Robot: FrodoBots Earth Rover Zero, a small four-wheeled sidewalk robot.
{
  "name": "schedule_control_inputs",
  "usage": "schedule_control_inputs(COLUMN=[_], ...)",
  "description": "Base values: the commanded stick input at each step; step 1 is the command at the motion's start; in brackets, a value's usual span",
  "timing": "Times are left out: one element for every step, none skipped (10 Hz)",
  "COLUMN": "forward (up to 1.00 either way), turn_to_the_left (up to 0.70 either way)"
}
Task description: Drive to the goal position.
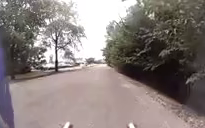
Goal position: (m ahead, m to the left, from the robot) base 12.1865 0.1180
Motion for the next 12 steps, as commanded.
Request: schedule_control_inputs(forward=[0.6,0.6,0.6,0.6,0.6,0.6,0.6,0.6,0.6,0.6,0.6,0.6], turn_to_the_left=[0.0,0.0,0.0,0.03,0.1,0.15,0.11,0.0,0.0,0.0,0.0,0.0])
